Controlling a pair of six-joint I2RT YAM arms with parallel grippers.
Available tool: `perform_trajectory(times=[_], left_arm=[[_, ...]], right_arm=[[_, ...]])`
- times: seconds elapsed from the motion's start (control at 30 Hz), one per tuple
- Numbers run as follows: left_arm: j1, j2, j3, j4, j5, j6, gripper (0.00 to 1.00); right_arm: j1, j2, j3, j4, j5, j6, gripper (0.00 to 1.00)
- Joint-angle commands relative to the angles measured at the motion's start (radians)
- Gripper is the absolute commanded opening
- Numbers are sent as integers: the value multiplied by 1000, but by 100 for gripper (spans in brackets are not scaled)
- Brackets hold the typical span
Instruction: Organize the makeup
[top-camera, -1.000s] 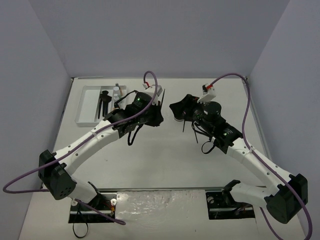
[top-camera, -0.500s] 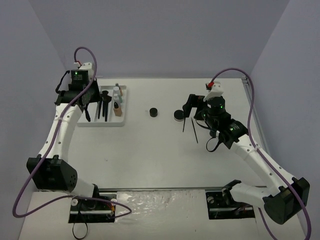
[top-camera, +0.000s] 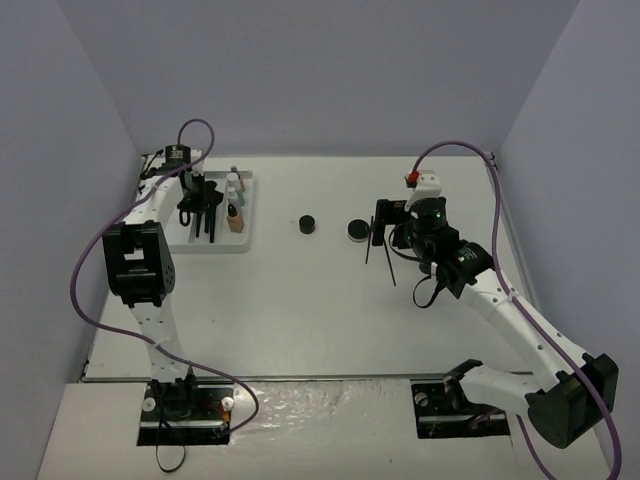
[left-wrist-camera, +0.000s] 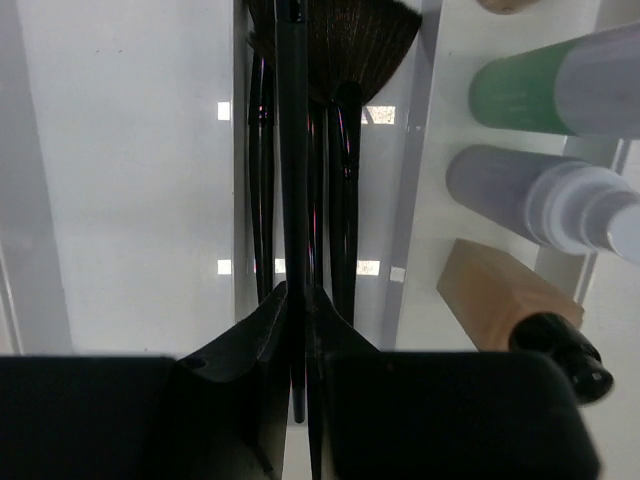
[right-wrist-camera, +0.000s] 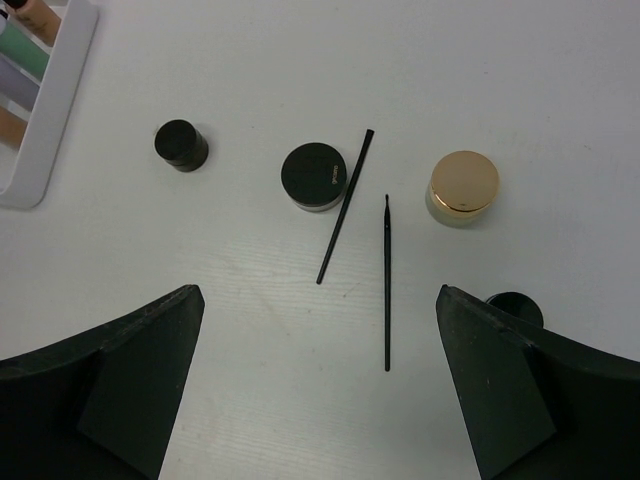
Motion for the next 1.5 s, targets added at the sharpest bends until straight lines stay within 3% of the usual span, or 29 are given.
perform_trajectory(times=[0.0, 0.2, 0.37, 0.6, 0.77, 1.03, 1.2, 1.47], left_arm=[[5, 2, 123, 34, -8, 31, 10], [4, 21, 104, 53, -7, 9, 25], [4, -36, 52, 53, -15, -14, 27], [4, -251, -11, -27, -95, -105, 29], [5, -388, -68, -93, -145, -166, 34], [-7, -672, -236, -125, -26, -207, 48], [-30, -771, -293, -141, 11, -205, 54], [-200, -837, -308, -131, 1, -250, 59]], right_arm=[[-10, 52, -5, -18, 45, -29, 100], [-22, 146, -36, -39, 11, 6, 99], [-28, 248, -43, -41, -16, 23, 99], [-34, 421, -13, -38, -16, 31, 90], [-40, 514, 13, -25, -11, 40, 80], [-56, 618, 17, 10, -31, 32, 56], [-76, 643, 0, 23, -37, 38, 42], [-117, 637, -29, 33, -27, 53, 7]])
